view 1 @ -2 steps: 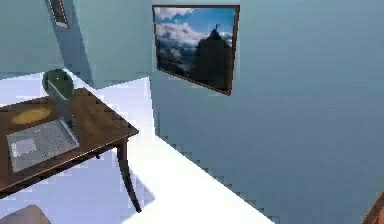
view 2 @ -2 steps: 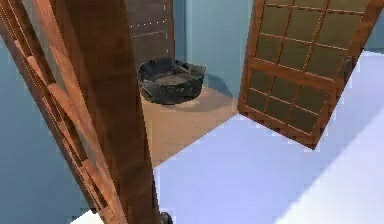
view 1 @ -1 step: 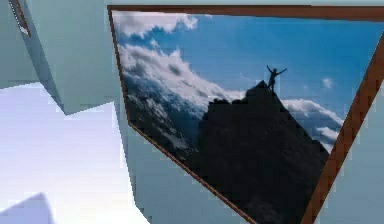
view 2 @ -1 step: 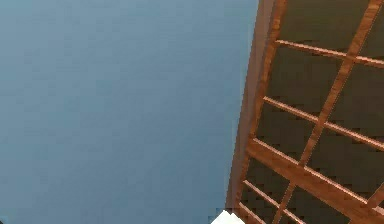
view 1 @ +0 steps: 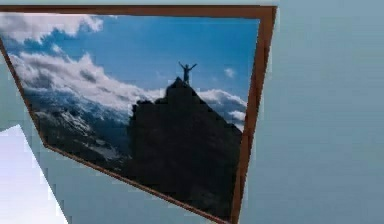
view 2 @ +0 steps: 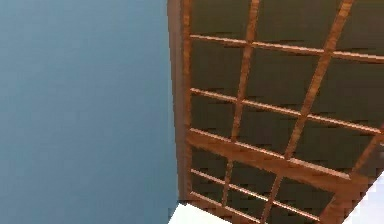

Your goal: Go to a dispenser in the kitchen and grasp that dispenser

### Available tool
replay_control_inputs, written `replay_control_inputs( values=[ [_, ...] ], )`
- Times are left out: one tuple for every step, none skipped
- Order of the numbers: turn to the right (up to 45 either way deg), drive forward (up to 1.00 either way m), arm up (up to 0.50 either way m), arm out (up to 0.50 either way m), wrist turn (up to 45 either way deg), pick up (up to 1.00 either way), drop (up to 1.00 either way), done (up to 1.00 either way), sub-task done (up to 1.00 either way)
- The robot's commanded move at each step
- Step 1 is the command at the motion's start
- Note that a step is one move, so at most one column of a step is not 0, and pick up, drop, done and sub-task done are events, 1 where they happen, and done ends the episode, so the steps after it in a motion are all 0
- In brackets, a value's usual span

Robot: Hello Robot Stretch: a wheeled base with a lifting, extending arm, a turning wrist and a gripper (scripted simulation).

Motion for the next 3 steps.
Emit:
replay_control_inputs(
  values=[
    [0.0,0.05,0.00,0.00,0.0,0.00,0.00,0.00,0.00],
    [-45.0,0.00,0.00,0.00,0.0,0.00,0.00,0.00,0.00],
    [-18.0,0.00,0.00,0.00,0.0,0.00,0.00,0.00,0.00]
  ],
)
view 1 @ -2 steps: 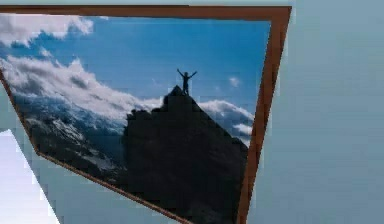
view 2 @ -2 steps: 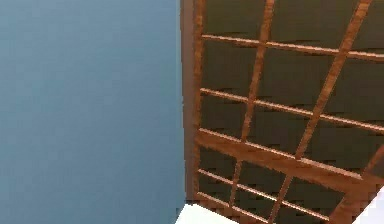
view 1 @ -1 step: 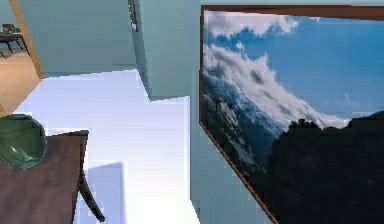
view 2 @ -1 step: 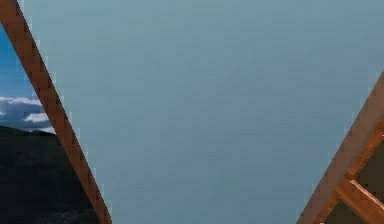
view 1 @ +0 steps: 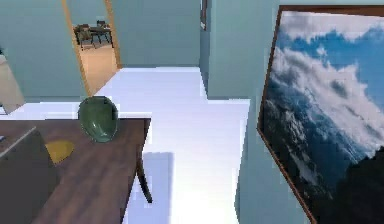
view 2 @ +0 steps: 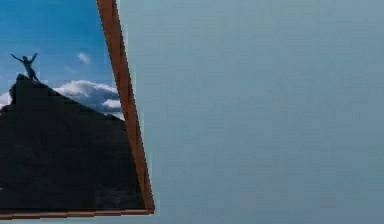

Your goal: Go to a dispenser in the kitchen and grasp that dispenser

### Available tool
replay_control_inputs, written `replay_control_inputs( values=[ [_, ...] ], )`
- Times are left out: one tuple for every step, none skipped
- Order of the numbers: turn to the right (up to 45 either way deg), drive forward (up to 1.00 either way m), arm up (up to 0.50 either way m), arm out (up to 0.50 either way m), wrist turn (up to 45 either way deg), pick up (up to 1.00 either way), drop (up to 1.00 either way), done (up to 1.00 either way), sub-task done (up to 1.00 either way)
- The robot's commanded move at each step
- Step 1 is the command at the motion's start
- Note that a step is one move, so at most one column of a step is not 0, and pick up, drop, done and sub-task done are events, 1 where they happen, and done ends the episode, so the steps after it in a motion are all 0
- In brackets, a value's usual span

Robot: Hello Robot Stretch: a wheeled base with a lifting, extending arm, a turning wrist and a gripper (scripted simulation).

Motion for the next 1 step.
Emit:
replay_control_inputs(
  values=[
    [0.0,1.00,0.00,0.00,0.0,0.00,0.00,0.00,0.00]
  ],
)
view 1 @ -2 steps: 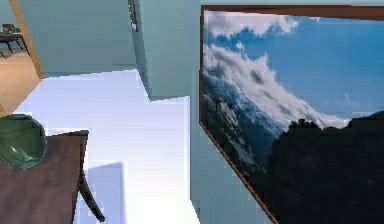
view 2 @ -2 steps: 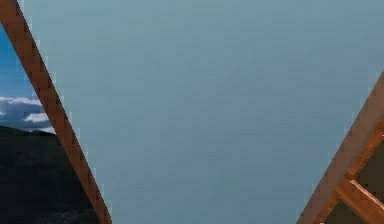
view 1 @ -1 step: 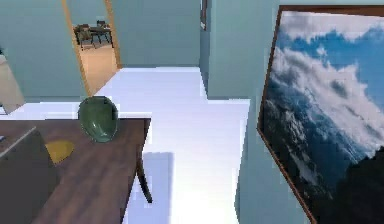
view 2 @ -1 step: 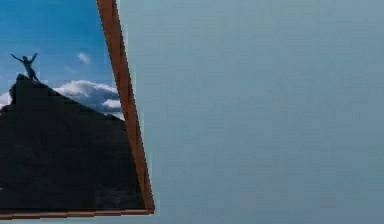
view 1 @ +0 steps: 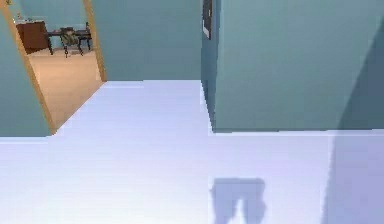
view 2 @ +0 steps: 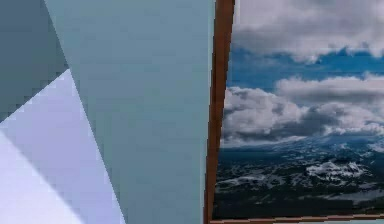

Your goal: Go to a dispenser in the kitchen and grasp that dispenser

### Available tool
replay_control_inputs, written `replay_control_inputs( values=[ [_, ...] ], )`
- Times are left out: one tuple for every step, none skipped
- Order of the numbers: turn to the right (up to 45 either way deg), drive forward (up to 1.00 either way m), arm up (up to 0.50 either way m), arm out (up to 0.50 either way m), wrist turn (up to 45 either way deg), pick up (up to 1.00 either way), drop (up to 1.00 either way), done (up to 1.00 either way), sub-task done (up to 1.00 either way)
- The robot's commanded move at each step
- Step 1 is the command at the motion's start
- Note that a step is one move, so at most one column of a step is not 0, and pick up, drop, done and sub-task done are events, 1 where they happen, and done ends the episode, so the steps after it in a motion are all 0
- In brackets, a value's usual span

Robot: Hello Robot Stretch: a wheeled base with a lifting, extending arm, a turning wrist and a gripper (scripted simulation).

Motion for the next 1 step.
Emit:
replay_control_inputs(
  values=[
    [-3.0,0.00,0.00,0.00,0.0,0.00,0.00,0.00,0.00]
  ],
)
